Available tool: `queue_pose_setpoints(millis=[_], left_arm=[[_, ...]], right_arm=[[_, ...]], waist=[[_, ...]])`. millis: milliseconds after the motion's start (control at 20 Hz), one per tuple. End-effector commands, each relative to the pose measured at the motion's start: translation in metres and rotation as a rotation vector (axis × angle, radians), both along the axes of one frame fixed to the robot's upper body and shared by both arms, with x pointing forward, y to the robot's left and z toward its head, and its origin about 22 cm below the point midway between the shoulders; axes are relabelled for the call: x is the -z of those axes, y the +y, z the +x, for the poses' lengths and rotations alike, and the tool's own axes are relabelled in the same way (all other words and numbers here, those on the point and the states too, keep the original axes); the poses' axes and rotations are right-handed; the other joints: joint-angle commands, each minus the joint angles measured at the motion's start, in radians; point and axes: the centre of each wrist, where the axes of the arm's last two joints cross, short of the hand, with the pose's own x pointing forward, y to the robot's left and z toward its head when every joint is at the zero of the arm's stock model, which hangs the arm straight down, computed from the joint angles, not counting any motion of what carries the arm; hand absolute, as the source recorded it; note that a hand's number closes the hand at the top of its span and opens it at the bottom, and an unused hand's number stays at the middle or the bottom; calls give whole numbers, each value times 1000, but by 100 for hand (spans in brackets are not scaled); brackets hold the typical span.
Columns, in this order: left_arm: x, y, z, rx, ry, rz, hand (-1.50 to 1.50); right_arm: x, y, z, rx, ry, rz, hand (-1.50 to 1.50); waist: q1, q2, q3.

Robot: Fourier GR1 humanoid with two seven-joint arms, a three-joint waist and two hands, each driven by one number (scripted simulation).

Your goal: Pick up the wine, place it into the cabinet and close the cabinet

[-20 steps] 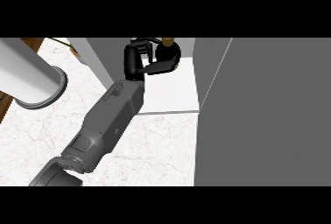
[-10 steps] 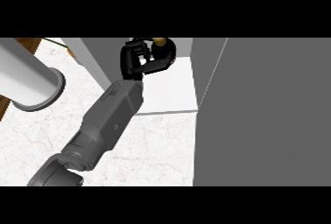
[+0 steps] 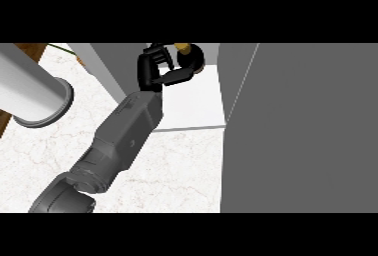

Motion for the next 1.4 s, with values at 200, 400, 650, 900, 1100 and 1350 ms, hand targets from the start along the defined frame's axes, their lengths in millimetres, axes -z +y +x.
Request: queue_pose_setpoints(millis=[200, 400, 650, 900, 1100, 1350], left_arm=[[13, 12, -3, -62, 38, 99, -150], [26, 25, -8, -66, 68, 117, -150], [30, 30, -9, -90, 65, 163, -150], [29, 22, -10, -98, 47, 152, -150], [38, 39, -13, -125, 36, 129, -150], [43, 43, -15, -66, 33, 118, -150]], right_arm=[[-10, -6, -10, -27, -11, 18, -150], [-10, -13, -9, -11, -17, 7, -150], [-11, 8, -6, -17, -38, 38, -150], [-12, 5, -5, -25, -21, 28, -150], [-16, -3, -17, -54, -24, 15, -150], [-10, 2, -14, -53, -32, 22, -150]], waist=[[0, 9, -5], [2, 8, -5], [-8, 17, -6], [-2, 12, -6], [-15, 13, -6], [-11, 14, -6]])
